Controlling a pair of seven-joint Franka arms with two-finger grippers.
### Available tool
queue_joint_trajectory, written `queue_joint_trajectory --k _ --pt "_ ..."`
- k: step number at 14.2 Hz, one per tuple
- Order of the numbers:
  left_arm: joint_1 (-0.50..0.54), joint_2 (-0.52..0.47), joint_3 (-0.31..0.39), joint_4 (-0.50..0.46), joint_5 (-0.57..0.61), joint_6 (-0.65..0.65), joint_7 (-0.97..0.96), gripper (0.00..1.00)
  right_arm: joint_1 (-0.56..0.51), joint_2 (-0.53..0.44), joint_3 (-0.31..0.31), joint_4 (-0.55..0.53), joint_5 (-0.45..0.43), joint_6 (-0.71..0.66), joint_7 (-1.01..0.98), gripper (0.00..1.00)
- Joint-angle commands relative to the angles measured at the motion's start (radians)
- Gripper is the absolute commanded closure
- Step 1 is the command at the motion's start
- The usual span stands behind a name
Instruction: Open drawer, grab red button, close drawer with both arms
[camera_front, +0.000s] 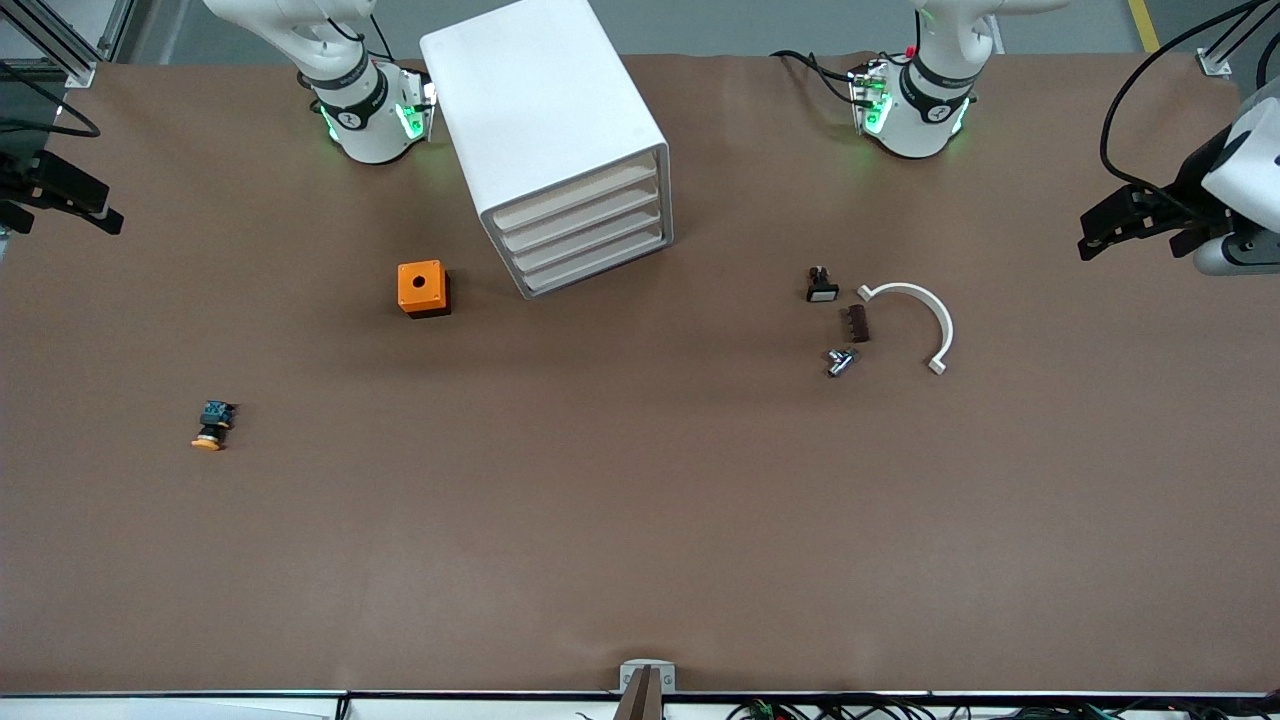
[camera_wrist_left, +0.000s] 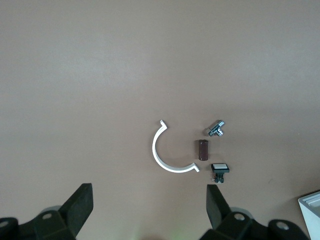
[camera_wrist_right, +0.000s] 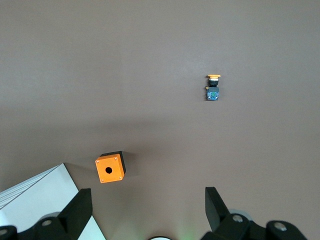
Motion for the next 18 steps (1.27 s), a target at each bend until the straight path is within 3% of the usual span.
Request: queue_joint_trajectory --k 1,8,18 --pt "0.000 0.013 -0.001 0.026 -0.003 -0.020 -0.009 0.00 -0.005 -0.027 0.007 -0.022 -0.012 -0.002 0.000 0.00" --pt "0.006 0.029 0.002 0.020 -0.004 -0.022 -0.011 0.00 -0.007 -0.024 0.006 -0.023 -0.012 0.007 0.002 0.00" --pt "0.002 0.224 0.000 0.023 0.001 -0.019 -0.014 0.00 -0.011 -0.014 0.006 -0.016 -0.035 0.037 0.002 0.00"
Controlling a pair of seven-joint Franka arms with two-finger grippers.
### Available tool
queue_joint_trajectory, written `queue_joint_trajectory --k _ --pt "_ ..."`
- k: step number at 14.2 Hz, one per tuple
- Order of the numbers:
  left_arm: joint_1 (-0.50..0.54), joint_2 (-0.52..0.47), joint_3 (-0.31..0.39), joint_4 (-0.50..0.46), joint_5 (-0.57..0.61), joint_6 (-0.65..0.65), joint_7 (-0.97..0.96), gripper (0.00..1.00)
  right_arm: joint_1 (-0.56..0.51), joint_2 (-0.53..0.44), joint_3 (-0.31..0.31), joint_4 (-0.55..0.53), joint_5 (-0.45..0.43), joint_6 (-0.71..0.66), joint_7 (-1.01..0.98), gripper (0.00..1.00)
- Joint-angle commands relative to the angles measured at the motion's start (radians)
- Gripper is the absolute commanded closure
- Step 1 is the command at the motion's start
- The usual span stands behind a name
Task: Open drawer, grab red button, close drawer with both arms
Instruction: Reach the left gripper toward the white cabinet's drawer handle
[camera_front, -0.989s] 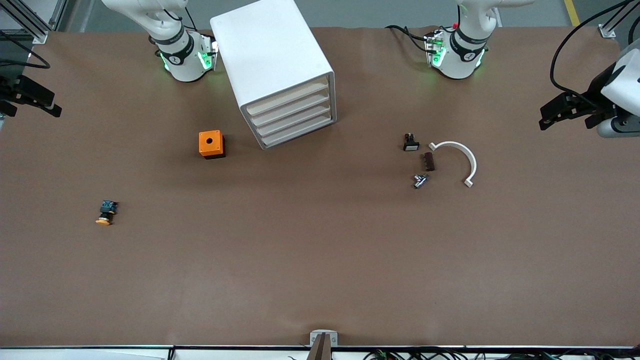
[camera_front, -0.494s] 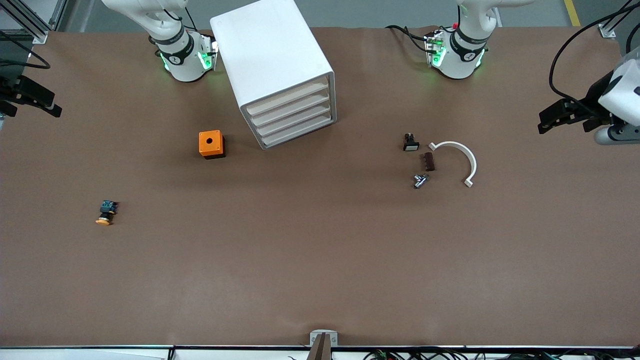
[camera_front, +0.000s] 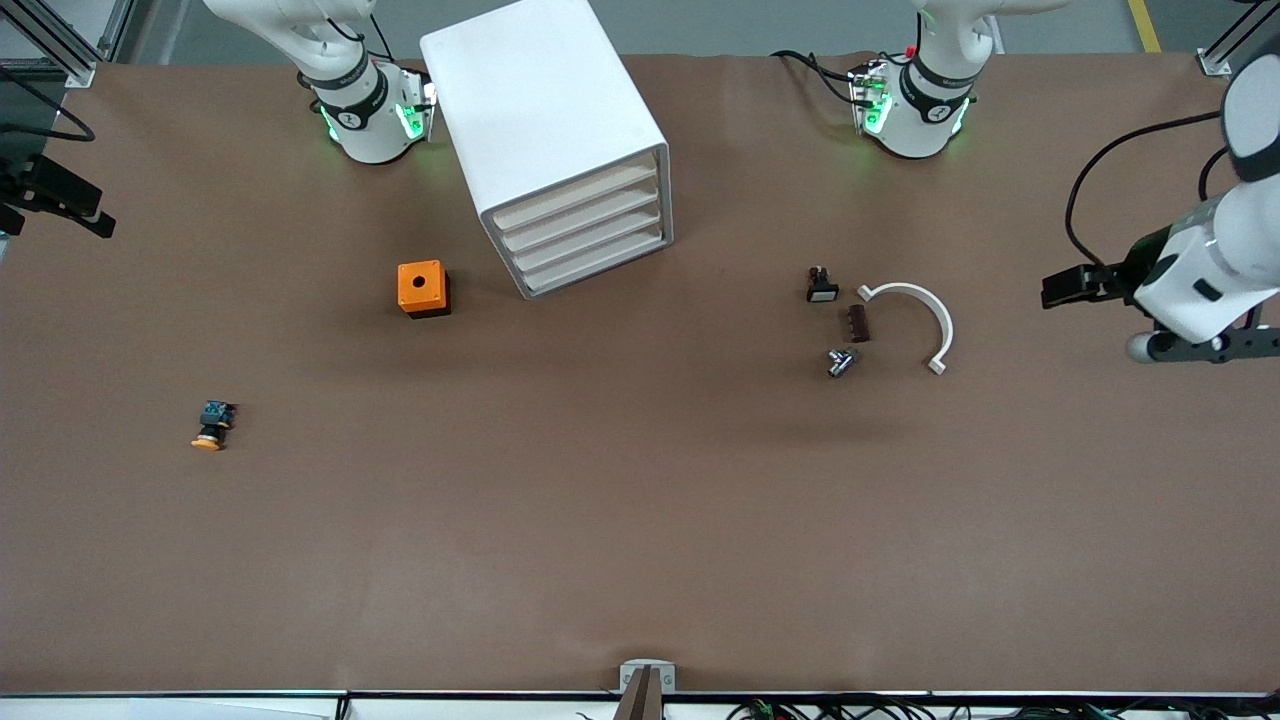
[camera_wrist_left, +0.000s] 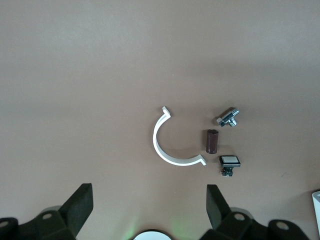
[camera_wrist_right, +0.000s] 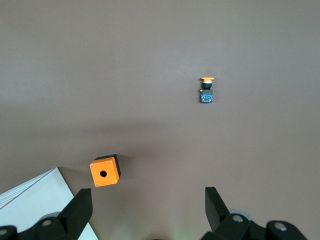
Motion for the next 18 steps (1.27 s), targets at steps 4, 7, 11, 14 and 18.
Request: queue_joint_trajectory --k 4,7,11,14,18 --pt "-0.045 0.091 -0.018 0.027 -0.013 -0.020 -0.150 0.00 -0.006 -0.008 0.007 0.013 -0.015 0.010 0.003 0.00" --pt "-0.120 0.126 -0.026 0.027 -0.042 -0.021 -0.382 0.00 -0.006 0.005 0.007 0.014 -0.015 0.013 0.012 0.00" --pt "-0.214 0.190 -0.026 0.034 -0.176 -0.021 -0.790 0.00 -0.006 0.025 0.007 0.016 -0.015 0.020 0.000 0.00" --pt "-0.309 0.242 -0.024 0.079 -0.217 -0.029 -1.047 0.00 0.000 0.053 0.007 0.016 -0.022 0.020 0.002 0.00" --pt "-0.366 0.347 -0.026 0.156 -0.344 -0.029 -1.373 0.00 -0.001 0.091 0.009 0.016 -0.027 0.038 0.000 0.00"
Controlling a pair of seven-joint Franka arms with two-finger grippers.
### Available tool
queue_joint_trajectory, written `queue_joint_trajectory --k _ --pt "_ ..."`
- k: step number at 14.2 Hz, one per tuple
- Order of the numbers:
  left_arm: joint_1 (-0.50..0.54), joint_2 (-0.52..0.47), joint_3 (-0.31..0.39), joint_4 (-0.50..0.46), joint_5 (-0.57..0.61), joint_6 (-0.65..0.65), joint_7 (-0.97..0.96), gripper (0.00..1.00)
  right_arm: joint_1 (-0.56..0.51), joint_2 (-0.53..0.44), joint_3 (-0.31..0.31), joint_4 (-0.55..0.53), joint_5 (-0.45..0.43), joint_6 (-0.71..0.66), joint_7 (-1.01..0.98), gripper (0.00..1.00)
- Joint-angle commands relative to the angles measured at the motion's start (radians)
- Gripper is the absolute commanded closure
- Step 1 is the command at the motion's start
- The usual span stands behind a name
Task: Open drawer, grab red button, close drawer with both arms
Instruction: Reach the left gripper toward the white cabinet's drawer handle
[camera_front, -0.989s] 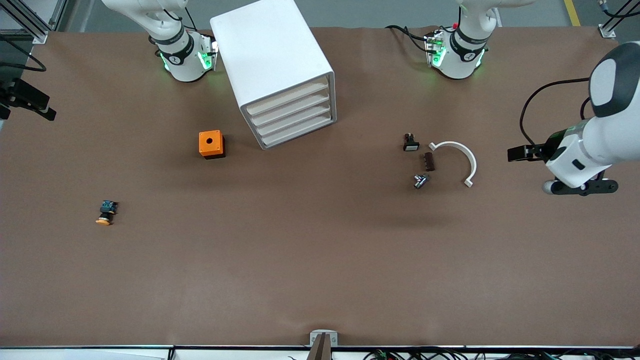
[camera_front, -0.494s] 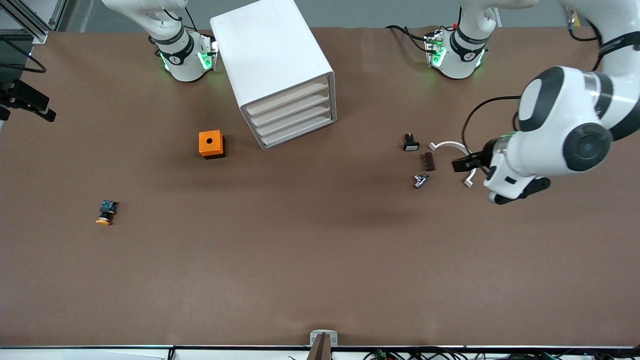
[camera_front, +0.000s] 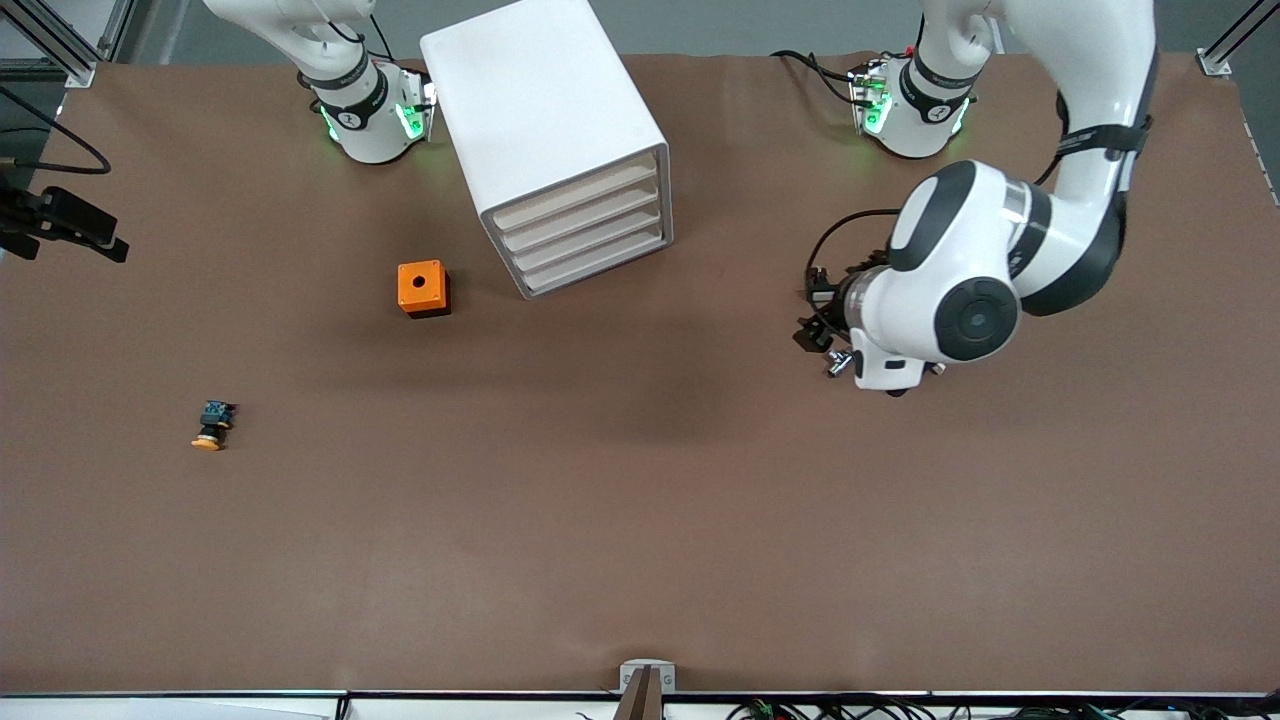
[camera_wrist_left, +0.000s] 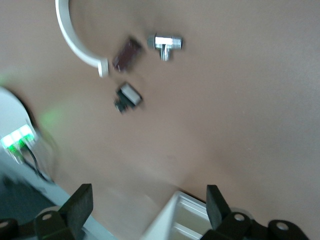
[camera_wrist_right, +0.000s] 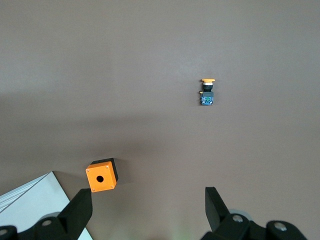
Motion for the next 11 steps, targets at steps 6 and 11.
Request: queue_joint_trajectory --k 6,11 --pt "-0.070 0.255 0.006 0.147 -0.249 -0.068 -0.533 0.00 -0.014 0.116 0.004 0.020 -0.021 0.030 -0.030 0.00" --pt "-0.082 0.314 0.003 0.147 -0.492 -0.088 -0.755 0.07 -0.005 0.168 0.003 0.020 -0.036 0.036 -0.018 0.00"
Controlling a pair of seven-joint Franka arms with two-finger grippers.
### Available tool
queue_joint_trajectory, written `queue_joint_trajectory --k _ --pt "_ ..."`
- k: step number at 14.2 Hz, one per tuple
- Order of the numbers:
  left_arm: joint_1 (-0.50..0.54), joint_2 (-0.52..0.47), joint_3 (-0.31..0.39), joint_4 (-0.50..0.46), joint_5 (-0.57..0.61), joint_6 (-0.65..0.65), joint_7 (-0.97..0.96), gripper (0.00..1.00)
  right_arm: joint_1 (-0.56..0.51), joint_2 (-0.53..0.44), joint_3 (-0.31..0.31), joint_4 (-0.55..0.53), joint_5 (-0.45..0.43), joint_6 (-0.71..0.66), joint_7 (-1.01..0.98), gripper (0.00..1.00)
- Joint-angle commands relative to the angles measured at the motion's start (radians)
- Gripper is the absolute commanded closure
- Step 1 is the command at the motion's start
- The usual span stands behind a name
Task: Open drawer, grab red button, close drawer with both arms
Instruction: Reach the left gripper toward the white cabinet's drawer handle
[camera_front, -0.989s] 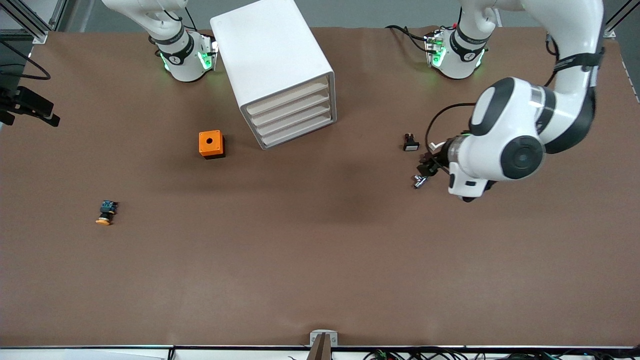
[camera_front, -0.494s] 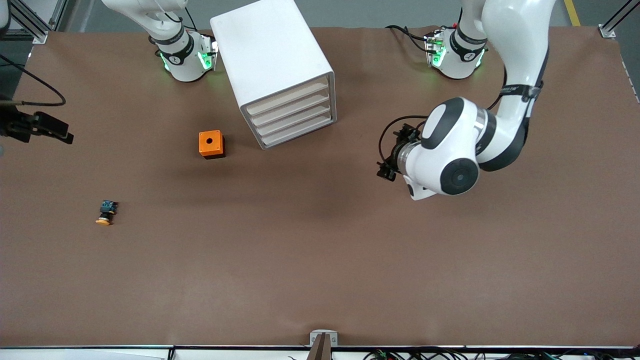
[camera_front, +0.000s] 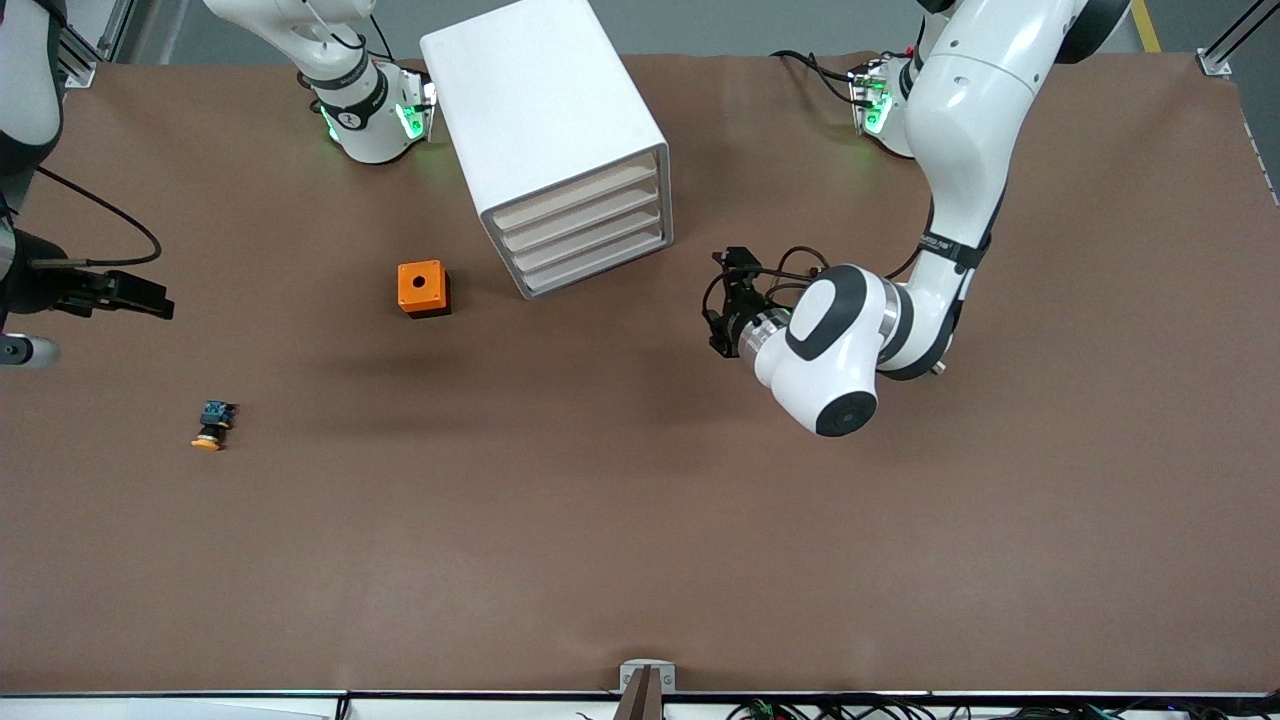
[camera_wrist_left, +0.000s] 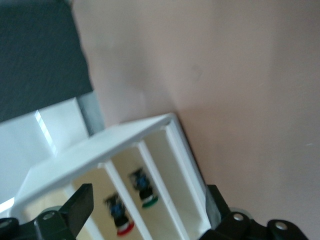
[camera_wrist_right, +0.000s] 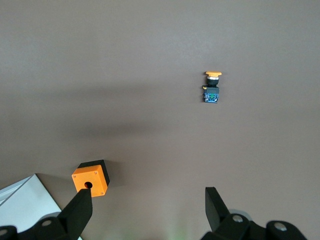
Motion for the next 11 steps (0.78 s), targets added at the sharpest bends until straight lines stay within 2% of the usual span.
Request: queue_joint_trajectory --k 1,3,7,11 --pt "-0.017 0.036 0.002 0.039 -0.088 -0.031 -0.146 0.13 0.002 0.014 0.006 0.021 -0.032 -0.005 0.000 0.00" --pt "-0.025 0.063 0.002 0.041 -0.124 -0.031 -0.205 0.18 0.002 0.014 0.006 0.021 -0.018 -0.007 0.003 0.00" --pt "-0.050 0.106 0.002 0.058 -0.128 -0.030 -0.211 0.20 0.006 0.012 0.009 0.009 -0.012 -0.010 0.084 0.00" --pt "-0.060 0.148 -0.059 0.051 -0.187 -0.030 -0.208 0.24 0.041 0.009 0.011 0.004 0.007 -0.019 0.218 0.00"
